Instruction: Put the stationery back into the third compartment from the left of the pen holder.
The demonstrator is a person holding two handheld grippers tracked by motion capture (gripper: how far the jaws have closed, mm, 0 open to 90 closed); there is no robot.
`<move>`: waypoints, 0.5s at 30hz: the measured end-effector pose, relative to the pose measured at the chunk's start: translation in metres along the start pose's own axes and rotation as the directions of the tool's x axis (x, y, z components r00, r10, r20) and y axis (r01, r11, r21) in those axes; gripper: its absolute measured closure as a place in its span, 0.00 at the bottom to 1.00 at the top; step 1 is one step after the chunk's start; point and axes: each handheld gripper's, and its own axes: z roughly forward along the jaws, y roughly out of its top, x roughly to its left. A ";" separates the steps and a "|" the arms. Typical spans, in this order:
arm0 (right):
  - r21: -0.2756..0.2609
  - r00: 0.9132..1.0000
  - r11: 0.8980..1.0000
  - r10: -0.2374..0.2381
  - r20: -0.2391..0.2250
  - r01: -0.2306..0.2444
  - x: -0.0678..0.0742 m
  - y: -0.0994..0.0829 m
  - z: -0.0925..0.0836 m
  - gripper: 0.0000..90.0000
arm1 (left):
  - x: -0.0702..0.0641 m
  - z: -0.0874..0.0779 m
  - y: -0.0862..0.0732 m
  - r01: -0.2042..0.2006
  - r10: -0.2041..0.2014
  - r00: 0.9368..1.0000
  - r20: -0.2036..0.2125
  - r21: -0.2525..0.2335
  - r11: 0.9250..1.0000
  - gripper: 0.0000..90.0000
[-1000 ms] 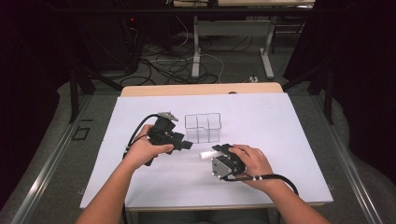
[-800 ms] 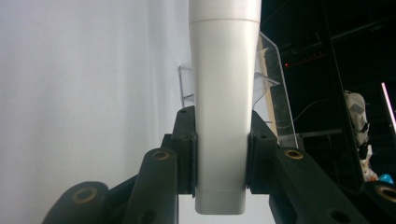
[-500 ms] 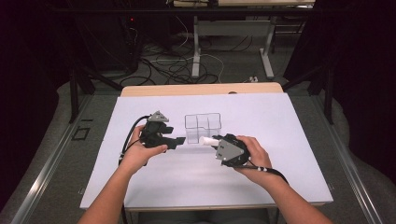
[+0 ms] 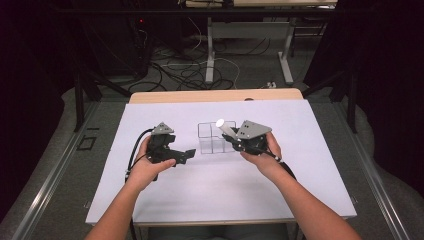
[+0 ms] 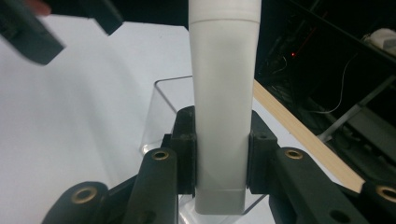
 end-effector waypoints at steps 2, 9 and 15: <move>-0.016 0.999 0.999 0.044 0.002 -0.044 -0.006 -0.001 0.005 0.78 | 0.003 -0.001 -0.002 0.003 -0.003 1.000 -0.015 0.000 1.000 0.01; -0.070 0.982 0.979 0.190 -0.001 -0.190 -0.020 -0.009 0.022 0.78 | 0.007 -0.002 -0.010 0.005 -0.004 1.000 -0.025 0.005 1.000 0.01; -0.090 0.970 0.966 0.244 -0.004 -0.243 -0.024 -0.016 0.032 0.78 | 0.008 -0.003 -0.012 0.017 -0.017 1.000 -0.025 -0.006 1.000 0.01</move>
